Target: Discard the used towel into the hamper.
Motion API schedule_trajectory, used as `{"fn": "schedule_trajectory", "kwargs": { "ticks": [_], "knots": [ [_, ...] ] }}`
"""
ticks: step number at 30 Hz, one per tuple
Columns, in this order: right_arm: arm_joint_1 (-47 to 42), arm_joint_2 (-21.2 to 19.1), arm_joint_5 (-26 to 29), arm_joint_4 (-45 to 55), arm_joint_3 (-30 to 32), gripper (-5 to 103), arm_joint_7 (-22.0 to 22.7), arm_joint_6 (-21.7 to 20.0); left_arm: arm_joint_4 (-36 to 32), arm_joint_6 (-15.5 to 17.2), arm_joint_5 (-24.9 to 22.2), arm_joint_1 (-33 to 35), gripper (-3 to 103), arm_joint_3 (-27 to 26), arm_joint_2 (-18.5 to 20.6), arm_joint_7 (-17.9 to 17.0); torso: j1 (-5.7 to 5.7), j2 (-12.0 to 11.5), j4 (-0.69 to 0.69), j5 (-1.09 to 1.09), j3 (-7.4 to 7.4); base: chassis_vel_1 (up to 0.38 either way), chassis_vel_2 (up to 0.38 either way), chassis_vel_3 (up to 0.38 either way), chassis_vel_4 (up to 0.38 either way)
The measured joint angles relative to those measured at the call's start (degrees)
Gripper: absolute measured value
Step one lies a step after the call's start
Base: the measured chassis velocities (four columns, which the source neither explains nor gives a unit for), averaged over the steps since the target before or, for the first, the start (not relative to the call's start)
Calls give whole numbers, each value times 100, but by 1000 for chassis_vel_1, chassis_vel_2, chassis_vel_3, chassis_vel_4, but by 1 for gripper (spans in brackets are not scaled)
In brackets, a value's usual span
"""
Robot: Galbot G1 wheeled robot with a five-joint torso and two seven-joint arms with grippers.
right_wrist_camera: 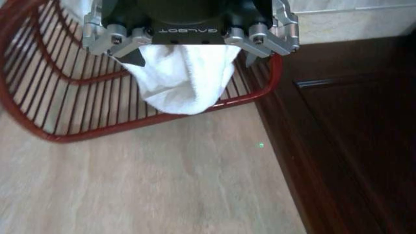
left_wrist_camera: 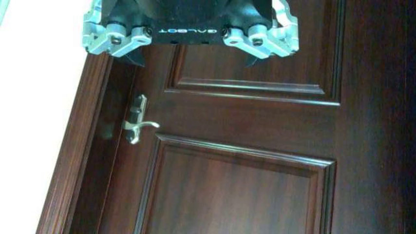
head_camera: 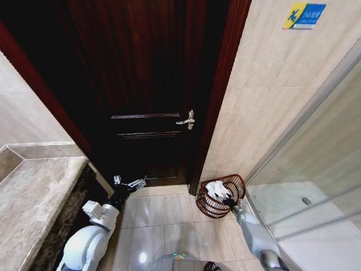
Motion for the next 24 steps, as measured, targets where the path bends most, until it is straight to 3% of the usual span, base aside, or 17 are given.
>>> {"fn": "schedule_trajectory", "kwargs": {
  "ticks": [10,17,24],
  "knots": [
    [-520,-125,38,445,186,100,43,270,0,0,0,0,100,0,0,0,0,0,-1,-2,0,0,0,0,0],
    [-721,-87,-177,688,250,100,319,529,0,0,0,0,100,0,0,0,0,0,-1,-3,0,0,0,0,0],
    [-1308,-48,-293,1798,338,100,673,615,0,0,0,0,100,0,0,0,0,0,0,-2,0,0,0,0,0]
  ]
}}
